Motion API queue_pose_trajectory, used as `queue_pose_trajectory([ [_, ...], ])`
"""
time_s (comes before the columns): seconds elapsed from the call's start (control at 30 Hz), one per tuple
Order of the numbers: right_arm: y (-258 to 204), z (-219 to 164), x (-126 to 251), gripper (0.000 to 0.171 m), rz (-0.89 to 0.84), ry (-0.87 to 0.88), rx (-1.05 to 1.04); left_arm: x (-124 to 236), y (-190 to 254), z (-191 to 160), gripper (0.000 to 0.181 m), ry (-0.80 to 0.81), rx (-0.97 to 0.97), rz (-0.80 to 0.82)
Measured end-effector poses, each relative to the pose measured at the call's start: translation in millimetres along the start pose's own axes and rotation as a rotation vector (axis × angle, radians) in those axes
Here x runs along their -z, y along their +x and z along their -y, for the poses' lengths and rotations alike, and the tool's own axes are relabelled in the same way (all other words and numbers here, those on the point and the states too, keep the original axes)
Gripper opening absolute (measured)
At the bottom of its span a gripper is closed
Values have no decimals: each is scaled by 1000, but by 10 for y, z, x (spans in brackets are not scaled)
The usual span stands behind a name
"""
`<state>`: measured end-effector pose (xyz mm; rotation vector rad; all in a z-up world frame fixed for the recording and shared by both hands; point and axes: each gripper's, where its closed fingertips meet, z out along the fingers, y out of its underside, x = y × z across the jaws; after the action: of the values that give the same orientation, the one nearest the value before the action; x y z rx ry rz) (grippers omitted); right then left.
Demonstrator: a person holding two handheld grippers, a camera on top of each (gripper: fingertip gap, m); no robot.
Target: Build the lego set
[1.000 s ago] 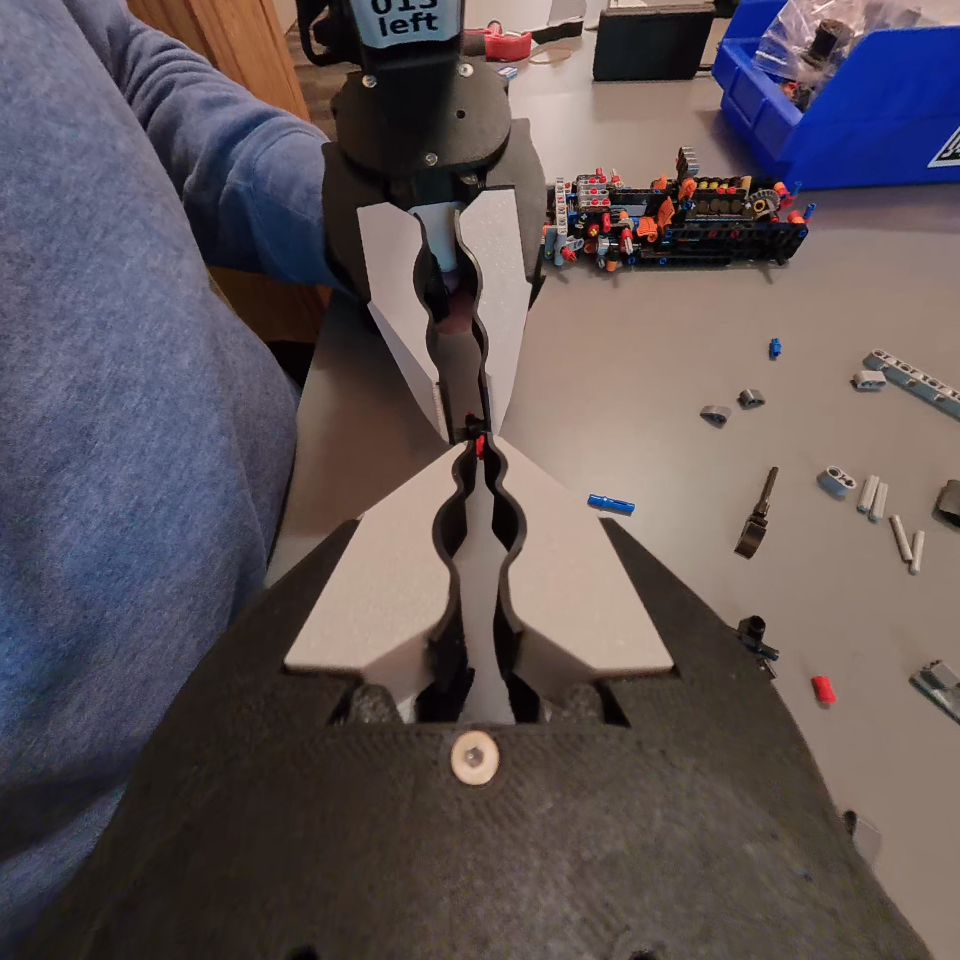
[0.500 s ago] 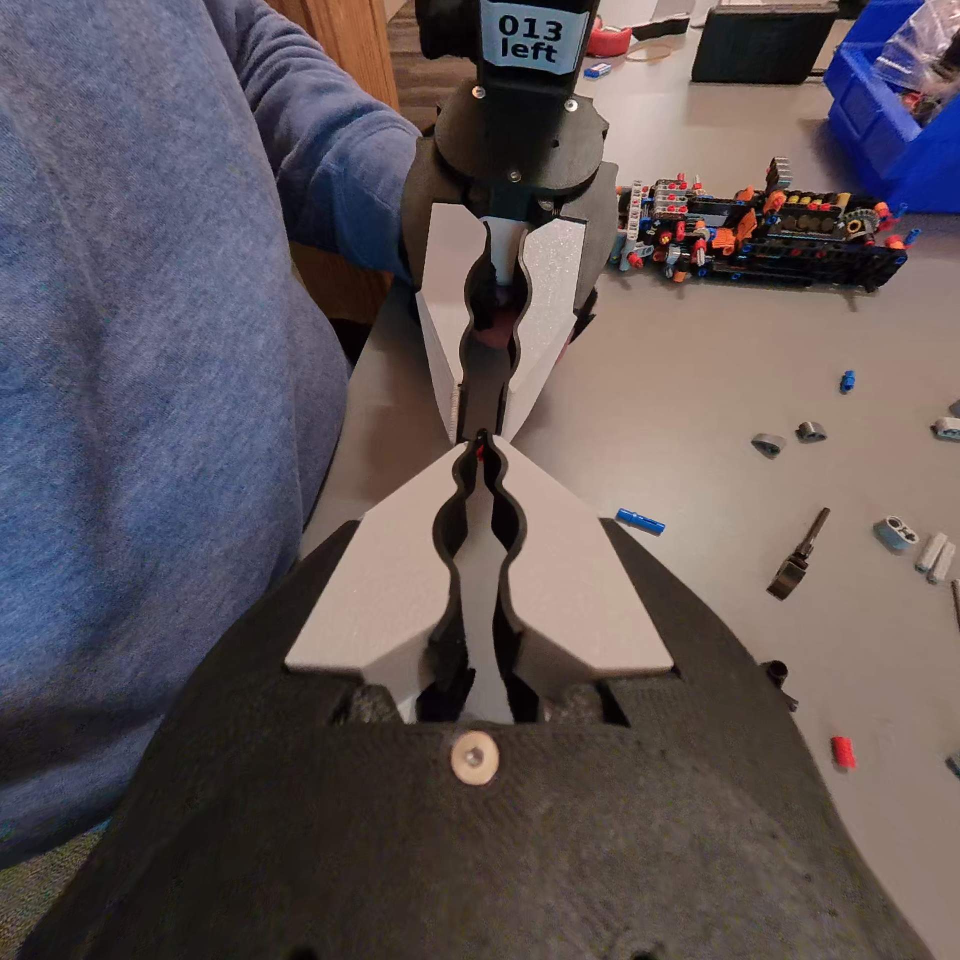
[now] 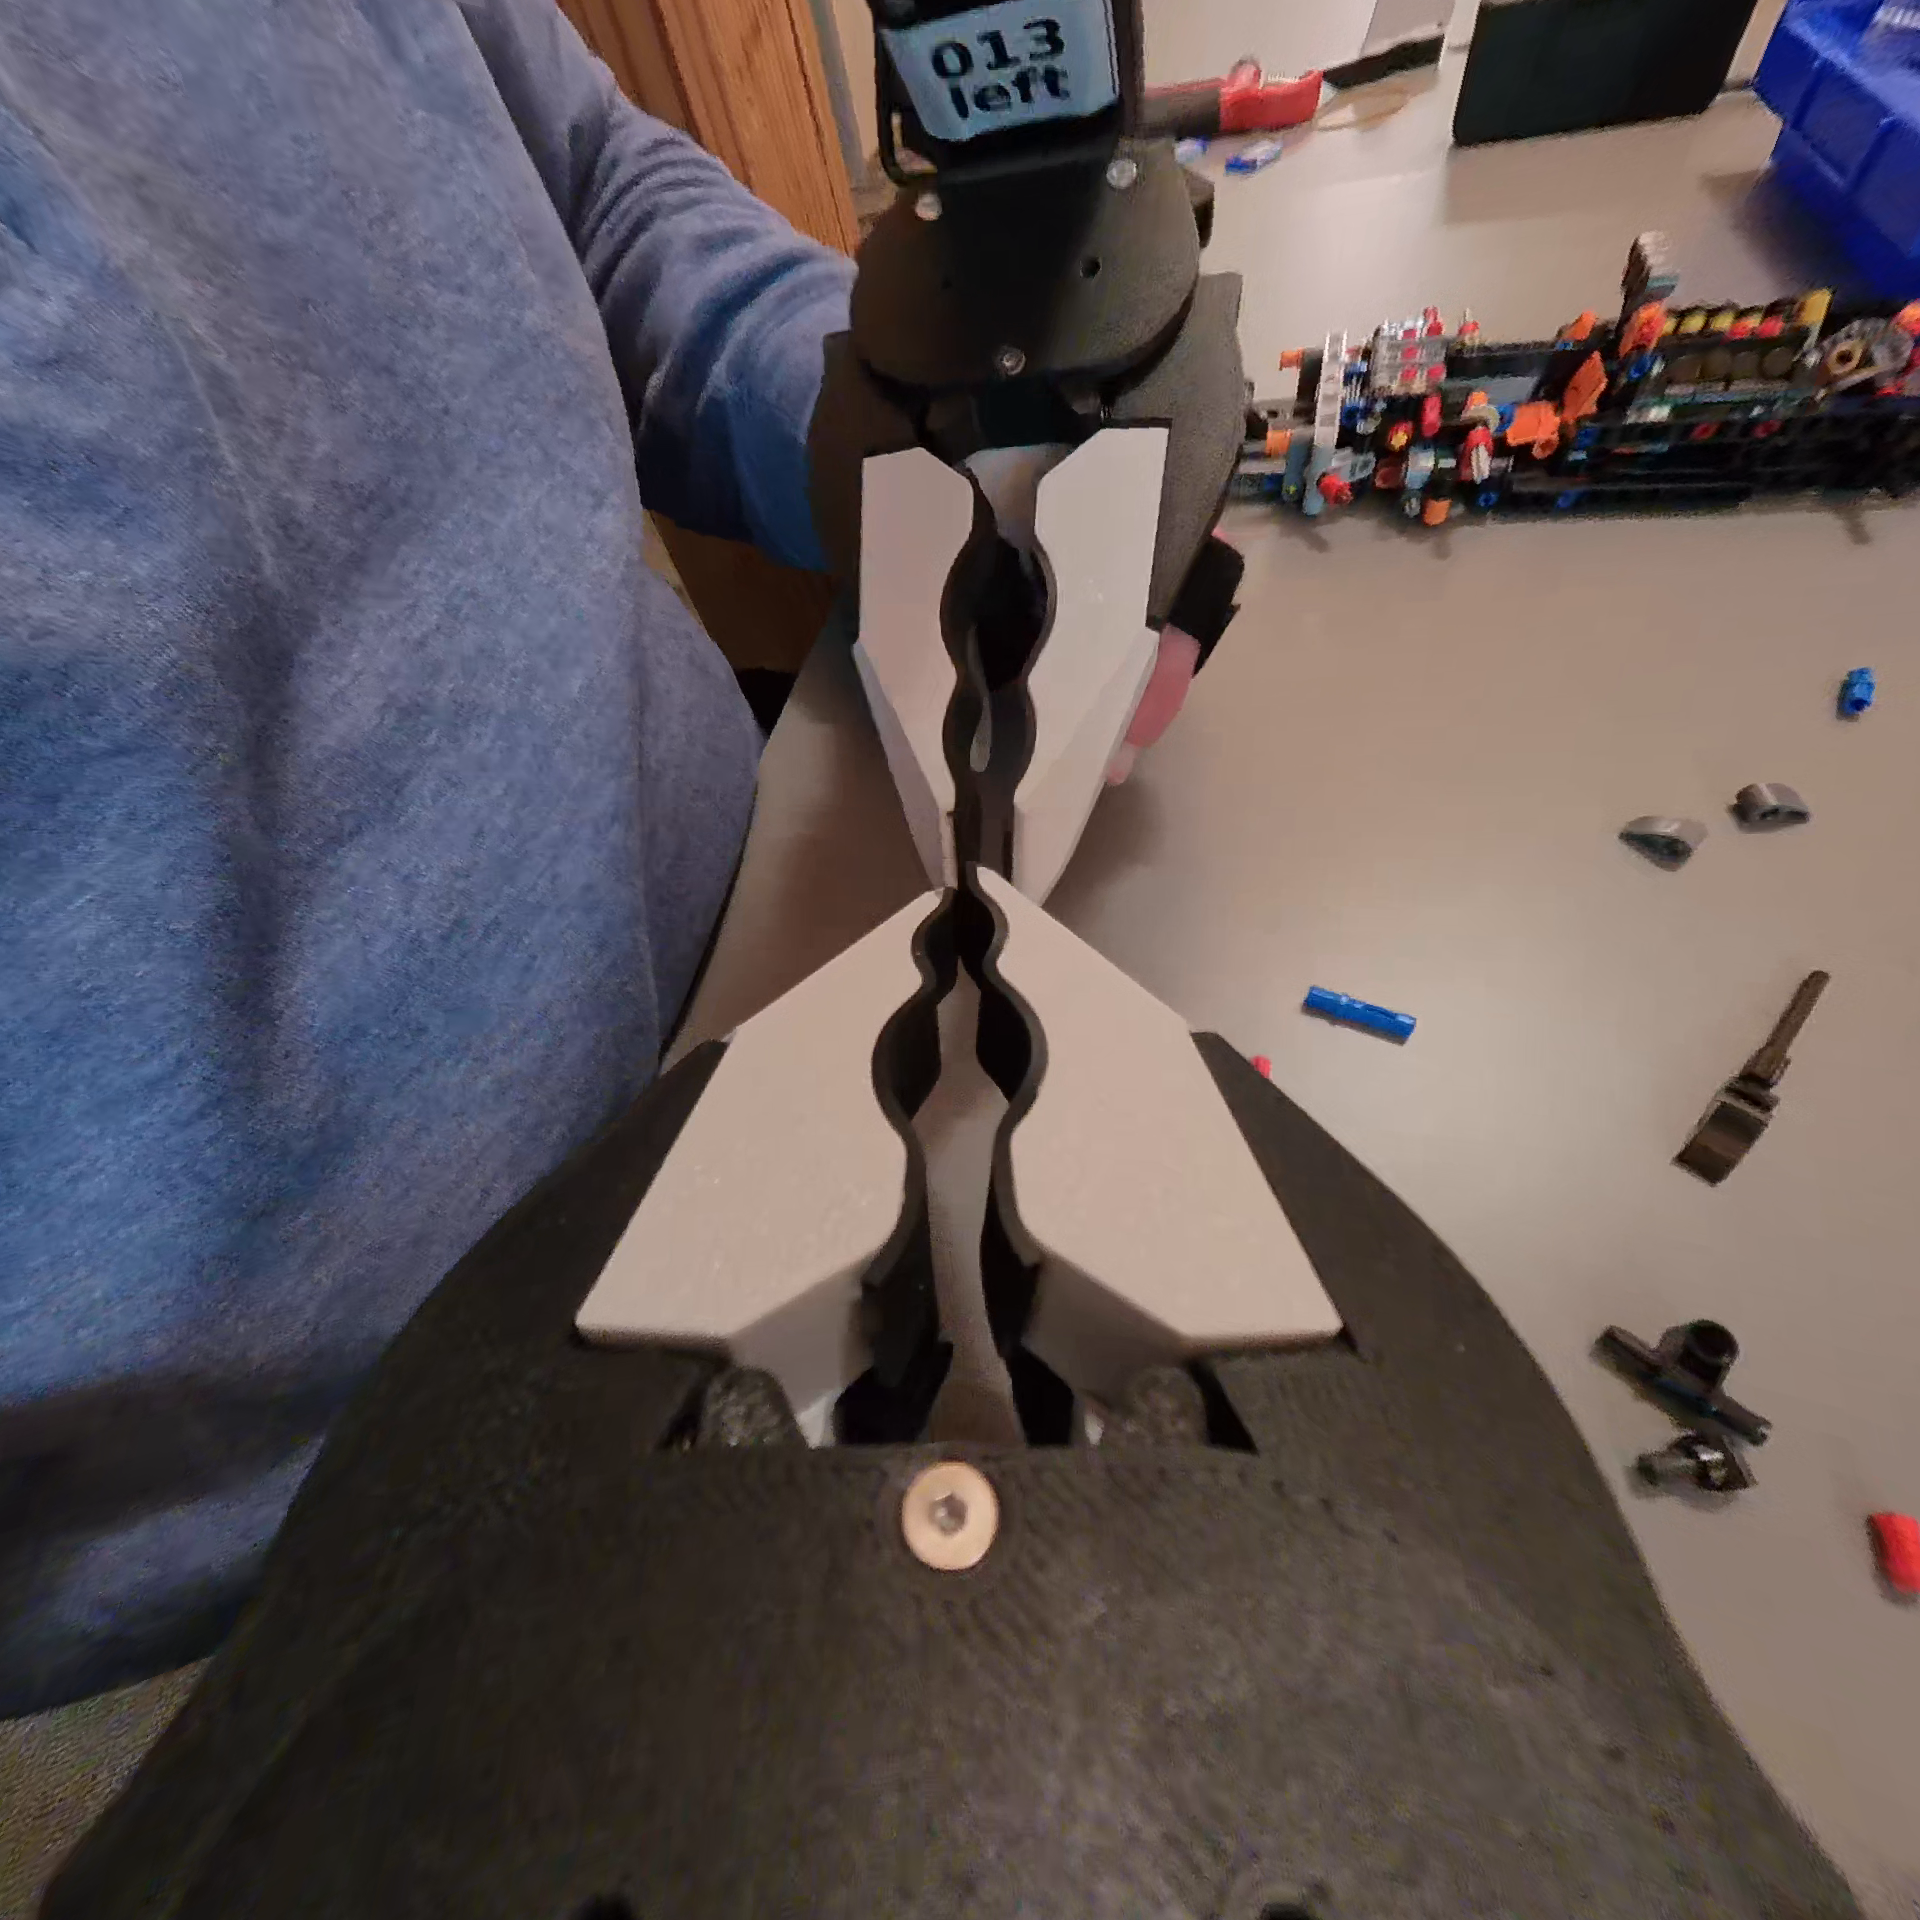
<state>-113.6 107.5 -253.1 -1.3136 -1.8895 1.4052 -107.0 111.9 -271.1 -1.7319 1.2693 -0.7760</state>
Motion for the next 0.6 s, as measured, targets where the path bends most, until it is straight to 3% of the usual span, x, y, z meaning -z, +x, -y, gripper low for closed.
queue_pose_trajectory([
  [0.6, 45, -201, 34, 0, -35, -37, -92, -152, -3, -109, 4, -104, -5, 0],
])
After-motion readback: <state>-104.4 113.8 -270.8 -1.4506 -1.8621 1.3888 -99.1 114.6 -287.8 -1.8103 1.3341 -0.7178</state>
